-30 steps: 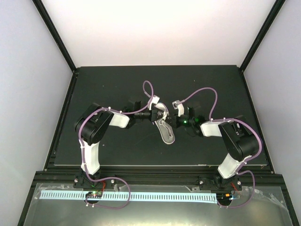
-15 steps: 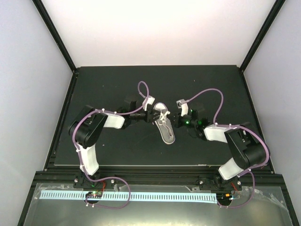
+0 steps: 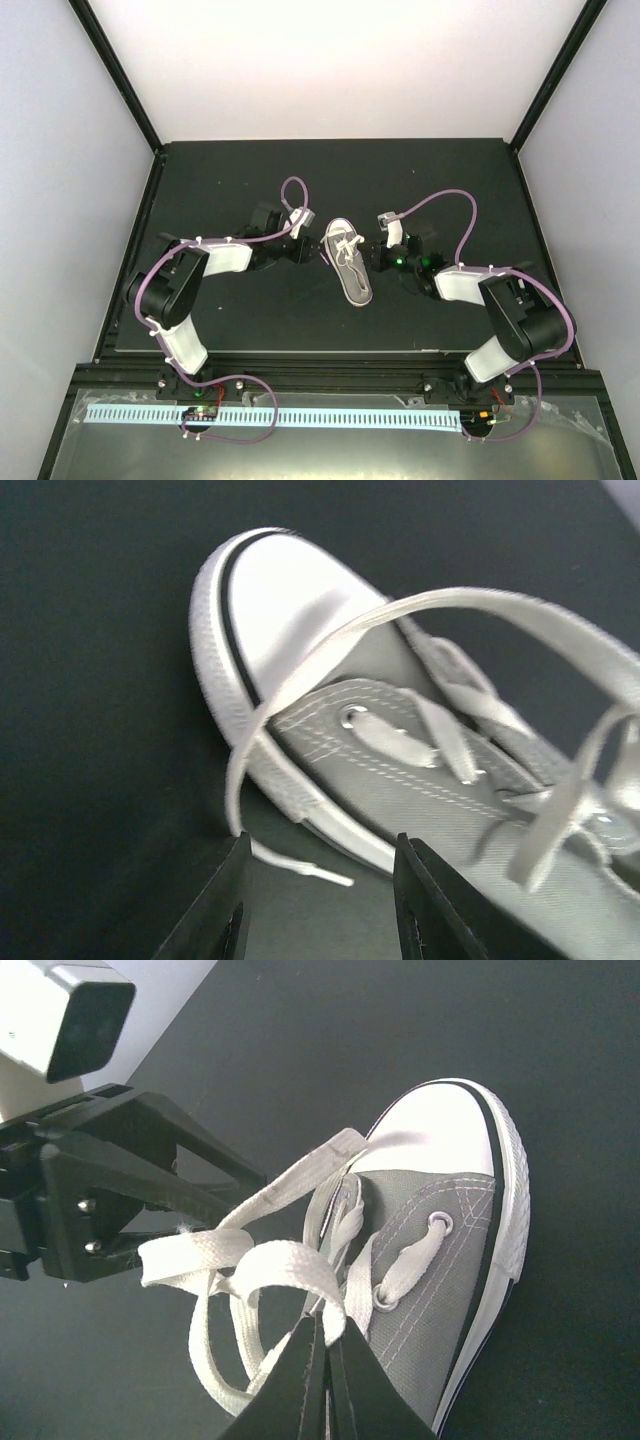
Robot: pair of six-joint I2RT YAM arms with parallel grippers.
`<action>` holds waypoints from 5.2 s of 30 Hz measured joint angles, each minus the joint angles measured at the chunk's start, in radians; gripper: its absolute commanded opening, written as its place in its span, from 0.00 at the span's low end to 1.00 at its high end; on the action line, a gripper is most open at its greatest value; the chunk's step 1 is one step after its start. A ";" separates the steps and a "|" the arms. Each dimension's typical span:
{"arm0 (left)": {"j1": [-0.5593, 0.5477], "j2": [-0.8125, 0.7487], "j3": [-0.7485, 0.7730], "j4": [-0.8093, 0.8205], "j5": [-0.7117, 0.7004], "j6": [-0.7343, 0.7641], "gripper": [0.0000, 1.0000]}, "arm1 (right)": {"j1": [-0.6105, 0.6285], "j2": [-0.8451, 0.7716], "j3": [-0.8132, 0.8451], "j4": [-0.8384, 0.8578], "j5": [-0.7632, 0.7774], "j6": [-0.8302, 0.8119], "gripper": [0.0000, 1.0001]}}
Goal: Tie the shoes
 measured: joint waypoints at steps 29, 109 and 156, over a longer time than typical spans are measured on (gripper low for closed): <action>0.000 0.215 0.198 -0.123 -0.086 0.041 0.02 | 0.000 -0.001 0.000 0.000 0.001 0.019 0.02; -0.146 -0.081 -0.100 -0.107 -0.159 0.227 0.47 | -0.457 -0.381 -0.216 -0.436 0.168 0.208 0.02; -0.216 -0.116 -0.075 0.072 -0.121 0.103 0.02 | -0.387 -0.255 0.031 -0.435 0.099 0.130 0.02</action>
